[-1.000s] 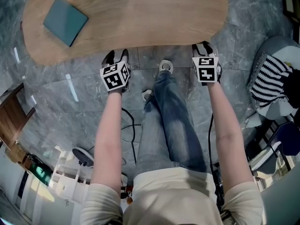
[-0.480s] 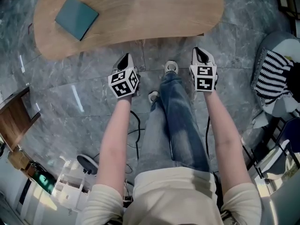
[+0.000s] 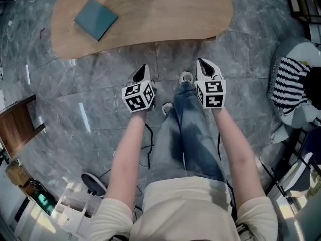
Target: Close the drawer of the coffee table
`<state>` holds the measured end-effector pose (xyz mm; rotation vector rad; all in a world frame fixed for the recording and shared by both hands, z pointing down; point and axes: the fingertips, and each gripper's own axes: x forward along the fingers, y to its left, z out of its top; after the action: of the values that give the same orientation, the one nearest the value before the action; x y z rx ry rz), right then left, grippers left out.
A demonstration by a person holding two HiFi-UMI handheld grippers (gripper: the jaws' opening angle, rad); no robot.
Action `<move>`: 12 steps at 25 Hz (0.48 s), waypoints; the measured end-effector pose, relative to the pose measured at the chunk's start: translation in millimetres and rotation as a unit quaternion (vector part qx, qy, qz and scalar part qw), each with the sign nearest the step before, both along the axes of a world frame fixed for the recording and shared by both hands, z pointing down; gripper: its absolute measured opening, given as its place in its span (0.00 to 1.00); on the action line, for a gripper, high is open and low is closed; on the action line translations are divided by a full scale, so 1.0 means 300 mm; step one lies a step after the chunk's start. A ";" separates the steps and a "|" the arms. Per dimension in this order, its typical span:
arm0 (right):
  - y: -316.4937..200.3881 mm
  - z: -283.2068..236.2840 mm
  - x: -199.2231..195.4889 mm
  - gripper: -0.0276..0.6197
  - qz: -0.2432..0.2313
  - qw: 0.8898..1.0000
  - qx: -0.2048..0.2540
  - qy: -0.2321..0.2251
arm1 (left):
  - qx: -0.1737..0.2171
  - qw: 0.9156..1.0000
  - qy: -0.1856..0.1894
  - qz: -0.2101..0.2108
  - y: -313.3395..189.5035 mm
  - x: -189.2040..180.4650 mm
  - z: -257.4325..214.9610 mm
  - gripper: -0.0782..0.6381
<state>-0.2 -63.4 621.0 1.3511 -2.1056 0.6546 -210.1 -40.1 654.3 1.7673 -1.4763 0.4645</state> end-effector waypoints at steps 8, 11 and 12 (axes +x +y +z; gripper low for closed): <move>0.151 -0.235 -0.074 0.05 0.004 0.998 0.019 -0.057 | 0.011 0.999 -0.007 0.040 0.147 0.039 -0.221 0.11; 0.226 -0.331 -0.089 0.05 0.002 0.998 0.016 -0.067 | 0.006 0.998 -0.006 0.057 0.225 0.060 -0.305 0.11; 0.241 -0.365 -0.094 0.05 0.001 0.997 0.018 -0.070 | 0.010 0.998 -0.004 0.060 0.239 0.067 -0.337 0.11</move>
<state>-28.3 8.9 511.5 1.3630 -2.2371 0.7351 -190.0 31.7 553.3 1.8791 -1.3893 0.5197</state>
